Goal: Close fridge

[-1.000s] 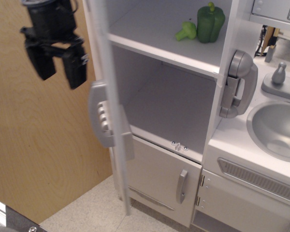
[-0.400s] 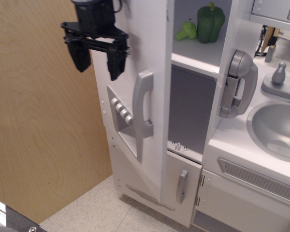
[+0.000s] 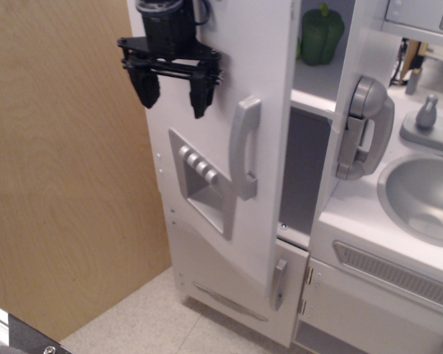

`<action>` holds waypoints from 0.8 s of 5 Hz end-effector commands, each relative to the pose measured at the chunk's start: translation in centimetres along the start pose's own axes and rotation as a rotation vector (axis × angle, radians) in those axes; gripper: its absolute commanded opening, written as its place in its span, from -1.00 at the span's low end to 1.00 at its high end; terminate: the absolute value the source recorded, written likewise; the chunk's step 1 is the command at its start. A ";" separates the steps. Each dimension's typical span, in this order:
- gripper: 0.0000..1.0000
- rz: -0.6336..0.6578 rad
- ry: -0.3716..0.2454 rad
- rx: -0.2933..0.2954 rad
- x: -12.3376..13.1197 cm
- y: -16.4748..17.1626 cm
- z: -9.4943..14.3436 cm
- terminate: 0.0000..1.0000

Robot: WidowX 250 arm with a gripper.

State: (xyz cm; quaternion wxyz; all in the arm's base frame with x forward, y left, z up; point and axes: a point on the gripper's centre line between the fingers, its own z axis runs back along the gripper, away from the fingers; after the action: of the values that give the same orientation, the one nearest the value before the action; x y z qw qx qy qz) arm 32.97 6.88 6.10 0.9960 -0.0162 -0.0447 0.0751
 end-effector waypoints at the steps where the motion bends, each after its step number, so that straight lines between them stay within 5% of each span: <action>1: 1.00 0.014 -0.085 -0.010 2.9 -1.6 1.6 -1.00; 4: 1.00 0.052 -0.090 -0.011 5.1 -2.6 2.1 -1.00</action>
State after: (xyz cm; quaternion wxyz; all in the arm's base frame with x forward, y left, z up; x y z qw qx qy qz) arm 37.24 4.87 7.02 0.9922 -0.0213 -0.0642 0.1042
